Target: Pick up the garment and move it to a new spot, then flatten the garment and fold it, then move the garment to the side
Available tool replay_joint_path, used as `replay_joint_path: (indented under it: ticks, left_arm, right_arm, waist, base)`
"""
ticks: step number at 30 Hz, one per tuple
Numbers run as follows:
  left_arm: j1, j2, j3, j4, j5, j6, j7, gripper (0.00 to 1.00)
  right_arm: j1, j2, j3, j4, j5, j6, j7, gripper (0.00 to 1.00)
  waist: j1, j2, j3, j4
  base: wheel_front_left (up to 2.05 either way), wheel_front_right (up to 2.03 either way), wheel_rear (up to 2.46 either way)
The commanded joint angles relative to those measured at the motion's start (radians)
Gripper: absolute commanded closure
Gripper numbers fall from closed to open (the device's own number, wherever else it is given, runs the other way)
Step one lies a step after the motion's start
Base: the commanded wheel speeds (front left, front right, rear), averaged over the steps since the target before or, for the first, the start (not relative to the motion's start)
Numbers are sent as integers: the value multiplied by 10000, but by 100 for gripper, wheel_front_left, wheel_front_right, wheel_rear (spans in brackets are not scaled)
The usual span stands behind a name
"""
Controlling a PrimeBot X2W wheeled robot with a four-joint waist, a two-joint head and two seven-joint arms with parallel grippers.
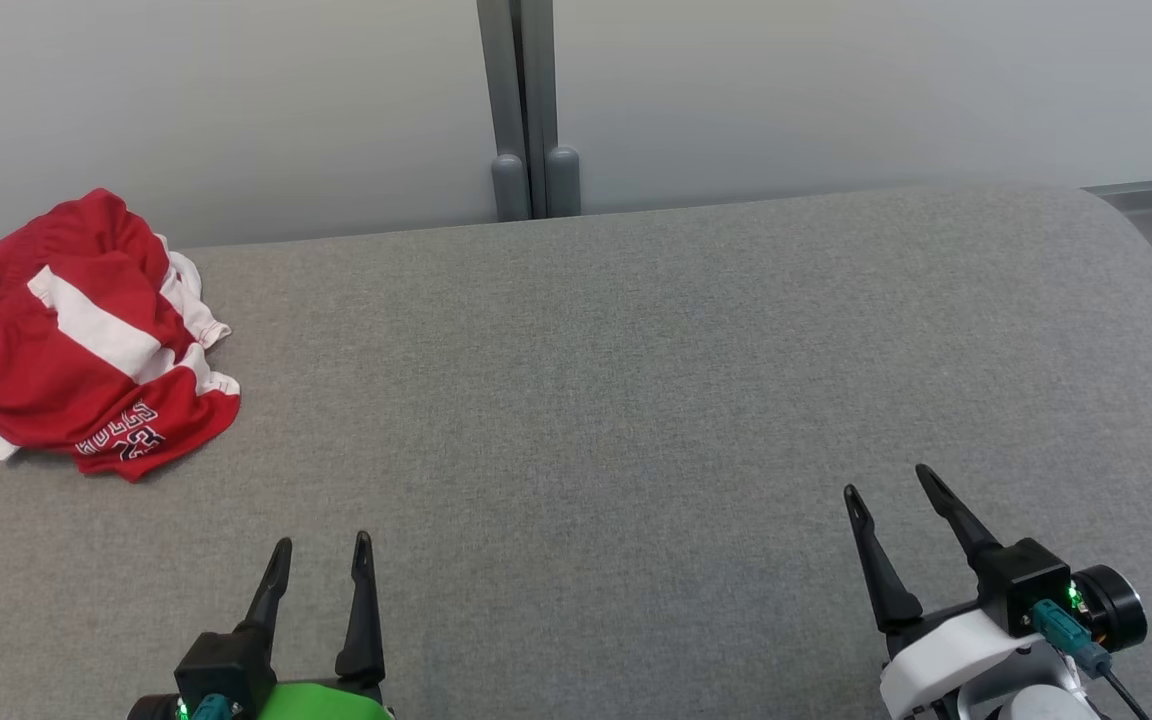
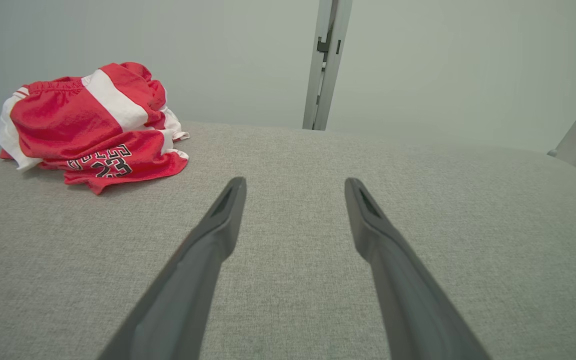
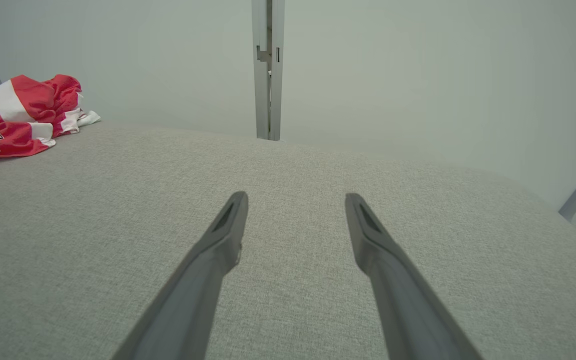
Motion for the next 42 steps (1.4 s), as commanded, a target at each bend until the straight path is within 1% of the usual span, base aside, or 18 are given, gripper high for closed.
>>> replay_joint_path:
  ticks: [1, 25, 29, 33, 37, 42]
  left_arm:
    - [154, 74, -32, 25, 183, 50, -102, 0]
    - [117, 73, 7, 183, -20, 56, -70, 0]
    - [70, 72, -51, 200, -8, 22, -70, 0]
    - [-14, 72, -44, 175, 28, 41, -68, 0]
    - [-38, 70, -1, 137, 78, 58, -70, 0]
    - [-48, 69, 79, 93, 139, 51, -68, 0]
  right_arm:
    - [-65, -56, 29, 19, -209, 2, -97, 0]
    - [-59, -55, -6, 47, -118, 2, -91, 0]
    - [21, -55, -82, -6, -123, 2, -91, 0]
    - [143, -50, -168, -40, -141, 2, -91, 0]
    - [171, -47, -225, -68, -146, 2, -91, 0]
    - [196, -49, -189, -101, -45, -1, -91, 0]
  waist:
    - [0, 0, 0, 1]
    - [0, 0, -8, -1]
    - [0, 0, -9, 120]
    - [0, 0, 11, 515]
    - [0, 0, 40, 1149]
    - [0, 0, 56, 2098]
  base:
    - [0, 0, 0]
    - [0, 0, 0]
    - [0, 0, 0]
    - [0, 0, 0]
    - [0, 0, 0]
    - [0, 0, 0]
